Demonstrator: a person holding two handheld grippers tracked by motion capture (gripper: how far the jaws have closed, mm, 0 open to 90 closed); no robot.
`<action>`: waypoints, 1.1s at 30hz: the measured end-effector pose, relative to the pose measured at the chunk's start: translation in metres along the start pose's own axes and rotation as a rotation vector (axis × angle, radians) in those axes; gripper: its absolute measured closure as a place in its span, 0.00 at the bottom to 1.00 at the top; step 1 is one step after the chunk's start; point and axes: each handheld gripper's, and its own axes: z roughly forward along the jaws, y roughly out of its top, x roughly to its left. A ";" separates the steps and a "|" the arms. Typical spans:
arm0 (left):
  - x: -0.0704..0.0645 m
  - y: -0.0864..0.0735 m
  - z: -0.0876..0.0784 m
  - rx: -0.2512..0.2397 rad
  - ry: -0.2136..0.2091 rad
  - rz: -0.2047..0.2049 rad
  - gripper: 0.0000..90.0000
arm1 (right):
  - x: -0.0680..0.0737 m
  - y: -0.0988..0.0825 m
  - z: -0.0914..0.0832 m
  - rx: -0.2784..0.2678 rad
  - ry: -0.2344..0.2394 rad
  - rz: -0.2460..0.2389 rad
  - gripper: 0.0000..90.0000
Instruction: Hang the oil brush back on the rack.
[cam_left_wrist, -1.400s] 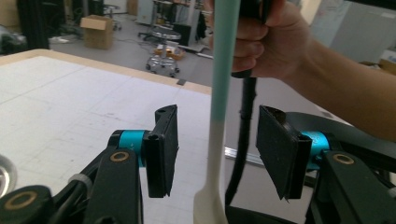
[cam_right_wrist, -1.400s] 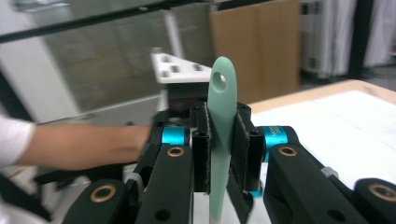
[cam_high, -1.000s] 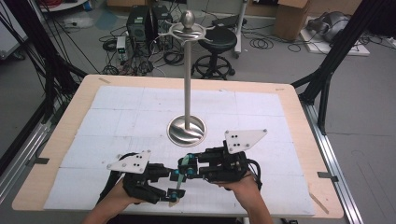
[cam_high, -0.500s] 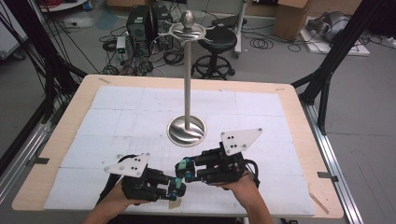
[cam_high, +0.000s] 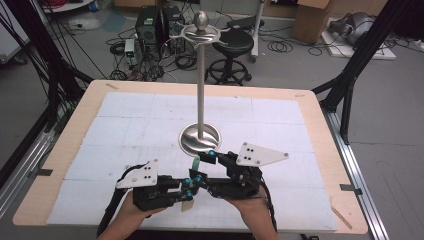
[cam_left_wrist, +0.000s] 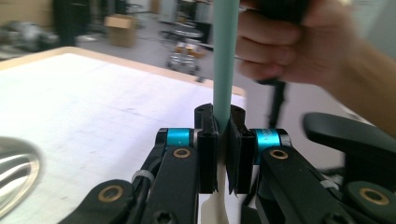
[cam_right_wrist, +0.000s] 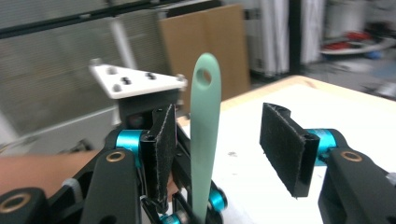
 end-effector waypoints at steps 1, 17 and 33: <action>0.000 0.000 0.000 0.001 0.017 0.003 0.93 | 0.002 -0.001 0.000 -0.003 -0.051 0.009 0.50; -0.005 -0.001 0.007 0.036 0.229 0.008 0.93 | 0.016 -0.003 0.017 0.013 -0.293 0.059 0.69; -0.008 -0.002 0.010 0.033 0.277 0.026 0.93 | 0.018 0.004 0.019 0.031 -0.299 0.098 0.84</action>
